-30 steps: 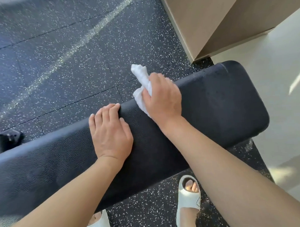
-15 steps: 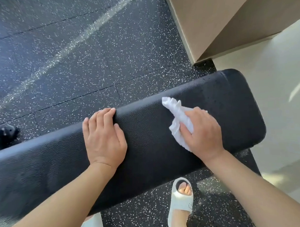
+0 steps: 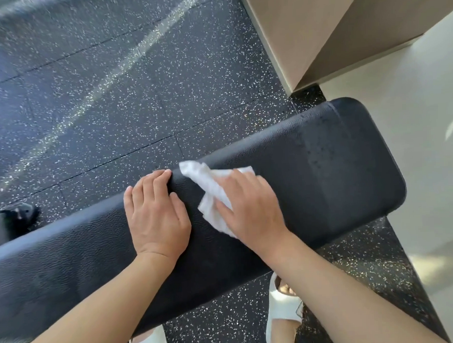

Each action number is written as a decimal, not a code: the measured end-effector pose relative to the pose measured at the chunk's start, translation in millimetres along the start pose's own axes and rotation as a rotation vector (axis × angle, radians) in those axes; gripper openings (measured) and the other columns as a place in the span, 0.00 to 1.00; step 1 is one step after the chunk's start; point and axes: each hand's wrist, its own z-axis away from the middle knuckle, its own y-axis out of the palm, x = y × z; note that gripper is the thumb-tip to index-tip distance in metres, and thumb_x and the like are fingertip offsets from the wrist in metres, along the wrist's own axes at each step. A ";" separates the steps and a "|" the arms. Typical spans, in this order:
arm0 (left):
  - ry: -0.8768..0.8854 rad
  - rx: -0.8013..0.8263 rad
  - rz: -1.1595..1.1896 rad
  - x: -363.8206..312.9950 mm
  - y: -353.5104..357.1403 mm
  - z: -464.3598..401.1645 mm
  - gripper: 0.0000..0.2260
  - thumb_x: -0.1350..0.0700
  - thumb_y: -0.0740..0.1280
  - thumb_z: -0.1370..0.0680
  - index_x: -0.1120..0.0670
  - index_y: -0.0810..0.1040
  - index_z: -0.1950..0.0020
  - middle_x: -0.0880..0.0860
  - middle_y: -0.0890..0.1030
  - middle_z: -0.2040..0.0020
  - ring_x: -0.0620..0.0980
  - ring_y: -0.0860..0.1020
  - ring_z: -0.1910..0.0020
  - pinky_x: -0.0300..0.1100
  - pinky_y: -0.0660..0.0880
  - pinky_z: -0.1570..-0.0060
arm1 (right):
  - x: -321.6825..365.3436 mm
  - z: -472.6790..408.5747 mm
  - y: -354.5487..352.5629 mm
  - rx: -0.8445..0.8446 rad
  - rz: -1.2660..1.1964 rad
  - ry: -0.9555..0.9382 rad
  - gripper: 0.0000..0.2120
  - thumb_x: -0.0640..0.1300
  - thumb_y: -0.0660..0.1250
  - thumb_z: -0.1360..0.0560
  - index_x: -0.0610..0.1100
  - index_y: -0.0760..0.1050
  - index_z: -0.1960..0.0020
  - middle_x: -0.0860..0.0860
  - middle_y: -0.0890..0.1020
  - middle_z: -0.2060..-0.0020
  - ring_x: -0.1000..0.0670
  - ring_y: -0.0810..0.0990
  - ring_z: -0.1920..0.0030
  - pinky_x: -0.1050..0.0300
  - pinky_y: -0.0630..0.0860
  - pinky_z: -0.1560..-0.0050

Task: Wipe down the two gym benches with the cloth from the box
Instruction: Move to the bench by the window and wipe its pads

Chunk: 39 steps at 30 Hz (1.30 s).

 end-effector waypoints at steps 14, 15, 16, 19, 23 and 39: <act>0.018 -0.013 0.003 3.2 1.5 0.4 0.20 0.53 0.57 0.20 0.54 0.73 0.29 0.52 0.76 0.30 0.59 0.71 0.29 0.58 0.57 0.21 | -17.0 -113.4 22.7 -0.017 0.175 0.254 0.09 0.48 0.62 0.22 0.44 0.74 0.48 0.47 0.80 0.53 0.42 0.79 0.55 0.49 0.65 0.58; 0.016 -0.016 0.002 3.1 1.3 0.5 0.20 0.53 0.57 0.19 0.54 0.73 0.29 0.52 0.76 0.30 0.59 0.71 0.29 0.58 0.58 0.21 | -4.1 -124.1 32.0 0.036 0.178 0.193 0.08 0.48 0.62 0.20 0.44 0.74 0.46 0.47 0.80 0.52 0.42 0.79 0.53 0.49 0.65 0.58; 0.013 -0.014 0.002 2.7 1.2 0.3 0.20 0.53 0.57 0.19 0.54 0.73 0.28 0.52 0.76 0.30 0.59 0.71 0.29 0.58 0.57 0.21 | 6.8 -128.4 38.1 0.080 0.171 0.146 0.08 0.48 0.61 0.19 0.44 0.74 0.45 0.48 0.80 0.51 0.43 0.80 0.52 0.49 0.65 0.57; 0.004 0.000 0.004 2.2 1.2 0.4 0.20 0.53 0.56 0.20 0.54 0.73 0.28 0.53 0.76 0.29 0.59 0.70 0.28 0.58 0.56 0.20 | 22.2 -104.5 38.5 0.079 0.115 0.124 0.08 0.48 0.63 0.20 0.44 0.74 0.46 0.47 0.79 0.52 0.42 0.79 0.52 0.48 0.67 0.56; 0.004 0.002 0.015 0.9 -0.1 0.5 0.21 0.53 0.56 0.20 0.55 0.73 0.29 0.54 0.77 0.30 0.59 0.71 0.29 0.58 0.57 0.20 | 22.2 2.5 14.6 0.036 0.022 0.042 0.10 0.48 0.65 0.22 0.43 0.78 0.45 0.48 0.79 0.55 0.42 0.77 0.55 0.47 0.71 0.58; 0.010 0.001 0.004 -0.7 -0.5 1.1 0.20 0.52 0.56 0.19 0.55 0.73 0.29 0.54 0.77 0.31 0.60 0.71 0.30 0.60 0.59 0.22 | -44.8 -105.5 7.0 -0.113 0.177 0.284 0.08 0.47 0.63 0.20 0.43 0.73 0.47 0.47 0.80 0.53 0.42 0.78 0.55 0.50 0.65 0.57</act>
